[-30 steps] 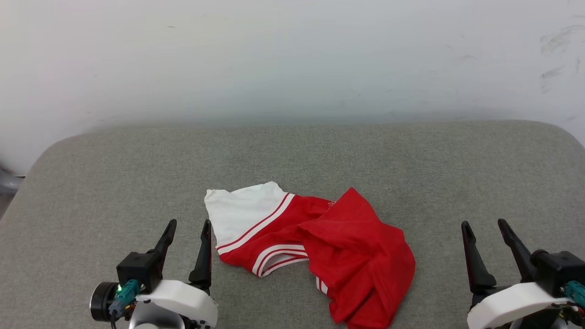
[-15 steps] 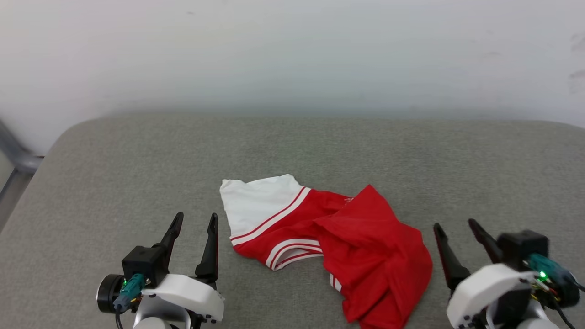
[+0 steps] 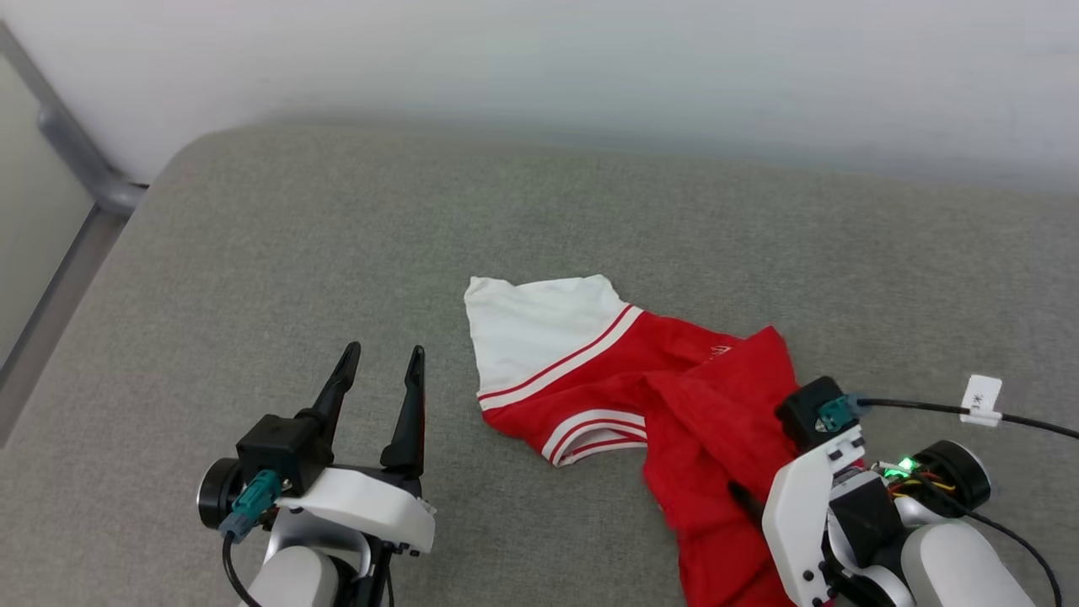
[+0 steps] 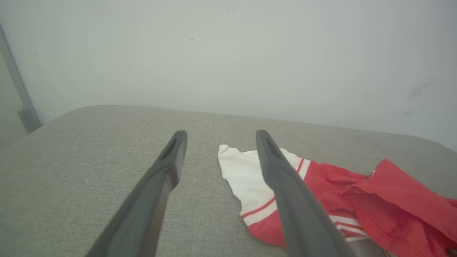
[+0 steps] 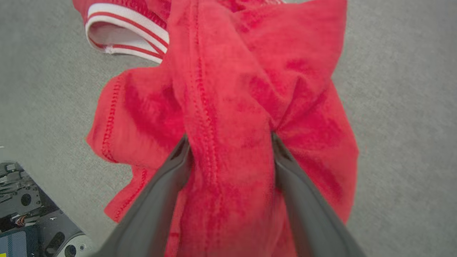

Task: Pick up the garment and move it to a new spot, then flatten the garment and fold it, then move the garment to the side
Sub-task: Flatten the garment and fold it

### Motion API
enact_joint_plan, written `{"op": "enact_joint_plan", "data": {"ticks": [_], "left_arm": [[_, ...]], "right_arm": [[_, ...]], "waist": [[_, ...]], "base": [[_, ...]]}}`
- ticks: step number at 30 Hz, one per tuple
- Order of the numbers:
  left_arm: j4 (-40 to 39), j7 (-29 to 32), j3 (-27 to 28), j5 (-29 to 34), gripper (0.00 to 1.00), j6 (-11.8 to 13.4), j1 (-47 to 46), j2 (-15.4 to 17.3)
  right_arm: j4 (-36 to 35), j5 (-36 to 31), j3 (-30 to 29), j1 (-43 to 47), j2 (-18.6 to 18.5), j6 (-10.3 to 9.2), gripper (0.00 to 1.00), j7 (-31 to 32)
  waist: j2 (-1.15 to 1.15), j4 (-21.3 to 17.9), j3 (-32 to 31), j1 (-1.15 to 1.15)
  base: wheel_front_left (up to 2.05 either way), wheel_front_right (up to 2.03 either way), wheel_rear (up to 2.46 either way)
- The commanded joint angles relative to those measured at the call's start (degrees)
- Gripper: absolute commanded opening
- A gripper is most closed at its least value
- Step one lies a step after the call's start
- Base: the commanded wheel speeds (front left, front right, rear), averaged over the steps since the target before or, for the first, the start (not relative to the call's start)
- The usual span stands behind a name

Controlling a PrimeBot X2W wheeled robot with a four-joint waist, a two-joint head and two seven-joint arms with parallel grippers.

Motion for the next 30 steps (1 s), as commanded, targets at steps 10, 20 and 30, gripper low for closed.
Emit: {"op": "enact_joint_plan", "data": {"ticks": [10, 20, 30], "left_arm": [[0.85, -0.14, 2.35, 2.21, 1.00, -2.26, -1.40, -2.34], [1.60, -0.13, 4.38, 3.70, 1.00, -3.35, -0.70, -3.23], [2.04, -0.13, 4.95, 4.60, 1.00, -4.53, -1.92, -4.09]], "right_arm": [[2.45, 4.69, 2.88, -2.07, -1.95, -0.02, 0.00, 3.50], [2.25, 3.59, -6.62, -6.09, 1.01, -0.03, 0.00, -5.91], [13.51, 2.26, -26.85, -7.34, 3.84, -0.03, 0.00, -10.40]], "waist": [[0.00, 1.91, 2.86, -0.01], [0.00, -0.58, 1.63, -0.01], [0.00, -1.03, 3.43, -0.01]], "base": [[0.00, 0.00, 0.00], [0.00, 0.00, 0.00], [0.00, 0.00, 0.00]]}}
